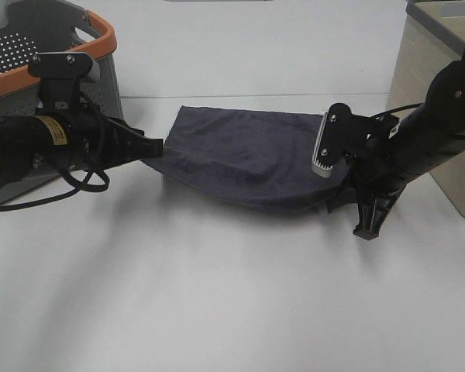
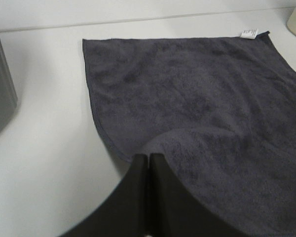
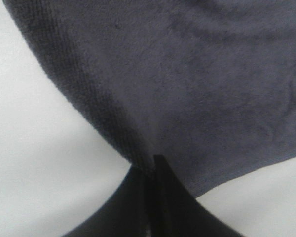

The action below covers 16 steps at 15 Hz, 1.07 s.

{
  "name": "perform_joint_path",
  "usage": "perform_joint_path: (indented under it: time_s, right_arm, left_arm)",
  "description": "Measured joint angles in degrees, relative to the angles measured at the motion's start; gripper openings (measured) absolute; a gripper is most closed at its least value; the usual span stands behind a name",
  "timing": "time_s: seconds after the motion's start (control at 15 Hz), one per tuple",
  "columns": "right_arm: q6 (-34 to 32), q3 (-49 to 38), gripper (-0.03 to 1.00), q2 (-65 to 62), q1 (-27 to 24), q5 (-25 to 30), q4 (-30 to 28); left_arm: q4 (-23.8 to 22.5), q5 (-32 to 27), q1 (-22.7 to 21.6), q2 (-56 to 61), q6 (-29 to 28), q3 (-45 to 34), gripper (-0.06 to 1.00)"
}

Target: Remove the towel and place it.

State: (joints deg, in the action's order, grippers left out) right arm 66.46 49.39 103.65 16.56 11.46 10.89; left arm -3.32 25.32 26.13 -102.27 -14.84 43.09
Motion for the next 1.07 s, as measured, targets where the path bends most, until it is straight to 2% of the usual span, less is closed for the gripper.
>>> perform_joint_path:
  time_s: [0.33, 0.53, 0.67, 0.87, 0.93, 1.07]
  right_arm:
    - [0.0, -0.1, 0.02, 1.7, 0.8, -0.7, 0.8]
    - [0.1, -0.1, 0.11, 1.7, 0.8, -0.3, 0.8]
    - [1.1, -0.1, 0.27, 1.7, 0.8, 0.6, 0.8]
    - [1.5, -0.1, 0.59, 1.7, 0.8, 2.2, 1.5]
    - [1.5, -0.1, 0.64, 1.5, 0.8, 2.3, 1.9]
    - [1.5, -0.1, 0.67, -0.5, 0.8, 4.6, 2.2]
  left_arm:
    - [0.1, -0.2, 0.0, 0.0, -0.7, -2.2, 0.00]
    - [0.4, -0.3, 0.0, 0.0, -2.3, -2.2, 0.04]
    - [0.4, -0.6, 0.0, 0.0, -3.8, -2.2, 0.19]
    - [0.4, -3.0, 0.0, 0.0, -4.0, -2.3, 0.52]
    - [0.4, -4.1, 0.0, 0.0, -4.0, -2.3, 0.60]
    - [0.4, -5.9, 0.0, 0.0, -4.0, -2.3, 0.68]
